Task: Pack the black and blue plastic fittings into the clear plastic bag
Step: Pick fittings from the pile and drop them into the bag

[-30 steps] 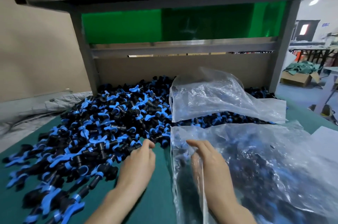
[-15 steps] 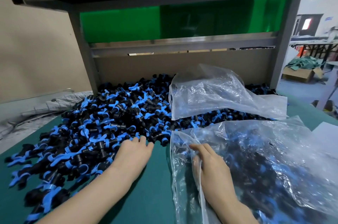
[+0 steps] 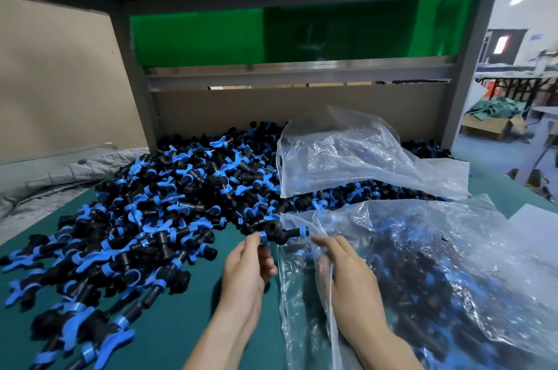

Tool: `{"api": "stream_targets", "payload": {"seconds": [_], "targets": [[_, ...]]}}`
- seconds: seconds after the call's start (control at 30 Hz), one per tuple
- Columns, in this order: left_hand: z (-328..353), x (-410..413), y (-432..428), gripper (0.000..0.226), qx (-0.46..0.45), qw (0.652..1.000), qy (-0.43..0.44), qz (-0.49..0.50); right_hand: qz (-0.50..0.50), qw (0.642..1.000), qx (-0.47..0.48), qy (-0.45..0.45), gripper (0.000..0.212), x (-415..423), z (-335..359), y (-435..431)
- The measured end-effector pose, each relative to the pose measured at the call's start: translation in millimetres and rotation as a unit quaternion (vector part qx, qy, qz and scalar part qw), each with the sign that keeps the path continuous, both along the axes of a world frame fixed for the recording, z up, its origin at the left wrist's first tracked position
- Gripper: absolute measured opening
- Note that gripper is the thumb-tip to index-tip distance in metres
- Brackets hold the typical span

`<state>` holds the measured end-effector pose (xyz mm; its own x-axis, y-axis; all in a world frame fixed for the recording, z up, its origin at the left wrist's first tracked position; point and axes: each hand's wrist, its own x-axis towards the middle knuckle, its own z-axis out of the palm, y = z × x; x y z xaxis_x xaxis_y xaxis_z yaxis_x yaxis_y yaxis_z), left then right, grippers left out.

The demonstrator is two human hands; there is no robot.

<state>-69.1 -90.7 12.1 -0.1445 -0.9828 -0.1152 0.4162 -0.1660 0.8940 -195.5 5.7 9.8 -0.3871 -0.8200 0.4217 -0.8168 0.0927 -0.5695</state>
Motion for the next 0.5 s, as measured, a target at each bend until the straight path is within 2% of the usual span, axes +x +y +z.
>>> {"api": "stream_targets", "payload": {"seconds": [0.2,0.5], "targets": [[-10.1,1.0,3.5,0.02,-0.028,0.999,-0.016,-0.035,0.0,1.0,-0.007,0.018,0.035,-0.2,-2.4,-2.7],[-8.8,2.4,10.4,0.012,-0.102,0.99,-0.096,-0.031,-0.004,1.0,-0.025,0.015,0.028,-0.7,-5.8,-4.4]]}}
